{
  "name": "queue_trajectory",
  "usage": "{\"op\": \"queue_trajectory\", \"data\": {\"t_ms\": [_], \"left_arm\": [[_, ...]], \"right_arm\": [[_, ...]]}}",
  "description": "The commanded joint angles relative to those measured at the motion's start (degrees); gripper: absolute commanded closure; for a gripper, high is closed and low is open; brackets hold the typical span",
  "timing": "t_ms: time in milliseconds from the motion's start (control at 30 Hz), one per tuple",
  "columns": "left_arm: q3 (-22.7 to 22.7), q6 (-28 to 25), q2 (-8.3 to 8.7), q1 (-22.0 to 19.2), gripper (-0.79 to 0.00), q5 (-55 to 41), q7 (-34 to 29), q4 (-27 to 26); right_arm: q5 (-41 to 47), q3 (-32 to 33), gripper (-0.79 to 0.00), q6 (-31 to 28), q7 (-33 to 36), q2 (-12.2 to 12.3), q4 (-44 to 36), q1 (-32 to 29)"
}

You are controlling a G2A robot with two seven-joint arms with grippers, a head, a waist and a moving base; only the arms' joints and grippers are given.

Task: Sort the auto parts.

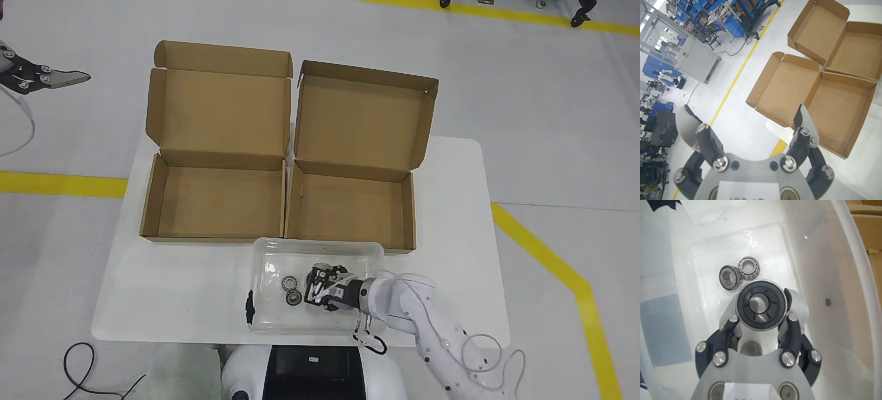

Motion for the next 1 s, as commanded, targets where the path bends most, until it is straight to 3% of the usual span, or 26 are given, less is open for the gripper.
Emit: {"op": "queue_trajectory", "data": {"t_ms": [0, 33, 333, 867, 967], "left_arm": [[0.0, 0.0, 0.0, 0.0, -0.785, 0.0, 0.0, 0.0], [0.0, 0.0, 0.0, 0.0, -0.785, 0.0, 0.0, 0.0], [0.0, 0.0, 0.0, 0.0, -0.785, 0.0, 0.0, 0.0], [0.0, 0.0, 0.0, 0.0, -0.785, 0.0, 0.0, 0.0], [0.0, 0.0, 0.0, 0.0, -0.785, 0.0, 0.0, 0.0]], "right_arm": [[0.2, 0.12, -0.049, 0.17, -0.1, 0.12, -0.13, -0.09], [0.26, 0.22, 0.0, 0.31, -0.23, 0.2, -0.32, -0.17], [1.72, 2.13, 0.0, 1.04, -5.31, 1.17, -4.77, -2.5], [7.44, 6.46, 0.0, -0.57, -26.86, 2.56, -10.0, -3.74], [6.64, 6.83, 0.0, -0.19, -27.2, 2.72, -11.7, -2.92]]}}
